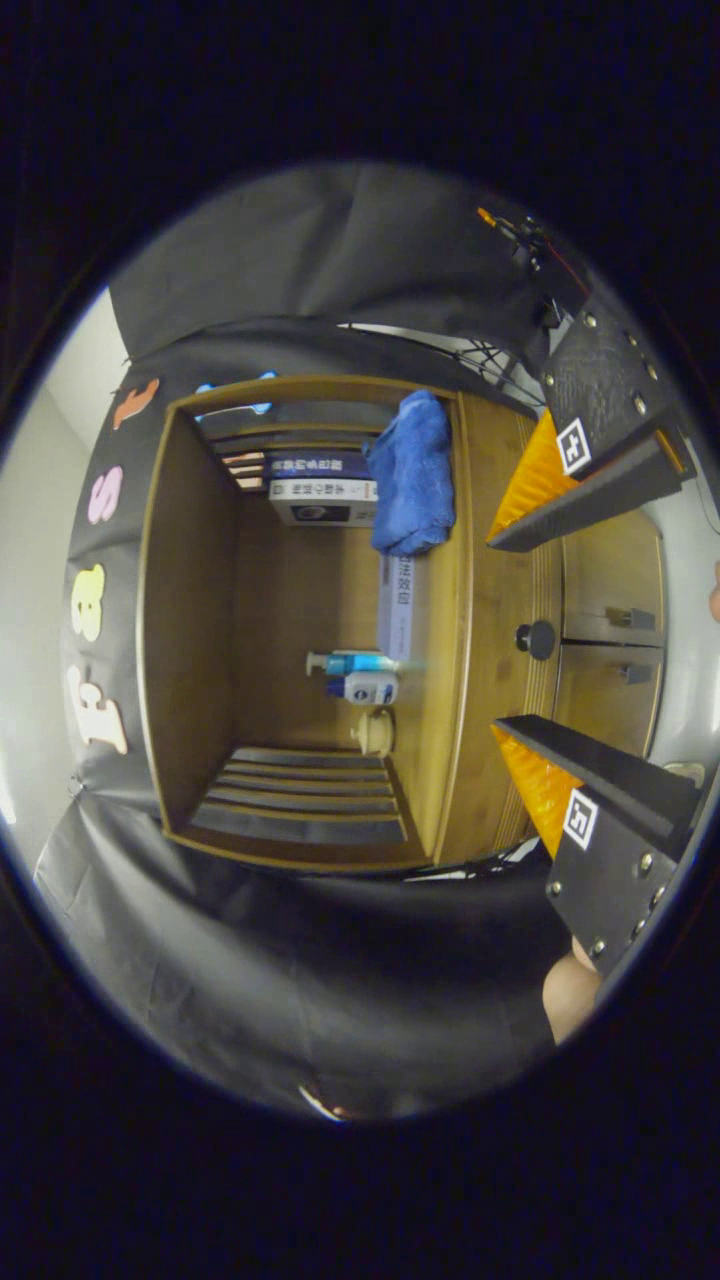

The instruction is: Pull open the drawer, take out the items inside it, and place them on the countertop above the cabinet.

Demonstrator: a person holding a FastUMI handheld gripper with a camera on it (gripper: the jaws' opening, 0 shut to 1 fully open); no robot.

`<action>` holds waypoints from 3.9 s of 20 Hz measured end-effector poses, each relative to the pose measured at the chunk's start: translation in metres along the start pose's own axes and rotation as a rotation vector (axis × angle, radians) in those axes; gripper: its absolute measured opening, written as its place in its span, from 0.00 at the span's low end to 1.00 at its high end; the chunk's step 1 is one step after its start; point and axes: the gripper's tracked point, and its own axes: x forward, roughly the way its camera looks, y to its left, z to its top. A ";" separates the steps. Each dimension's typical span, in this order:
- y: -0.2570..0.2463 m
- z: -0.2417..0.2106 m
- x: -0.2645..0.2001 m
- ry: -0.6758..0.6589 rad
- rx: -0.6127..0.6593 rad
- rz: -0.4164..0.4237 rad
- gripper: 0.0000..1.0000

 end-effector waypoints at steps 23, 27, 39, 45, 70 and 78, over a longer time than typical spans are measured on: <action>0.014 -0.099 0.100 0.252 0.077 -0.003 0.27; 0.013 -0.102 0.073 0.263 0.070 0.000 0.27; 0.012 -0.109 0.005 0.291 0.076 -0.009 0.27; 0.009 -0.113 -0.017 0.308 0.078 -0.010 0.27; 0.002 -0.070 -0.071 0.247 0.066 -0.035 0.43; 0.017 0.022 -0.033 0.124 0.008 0.034 0.43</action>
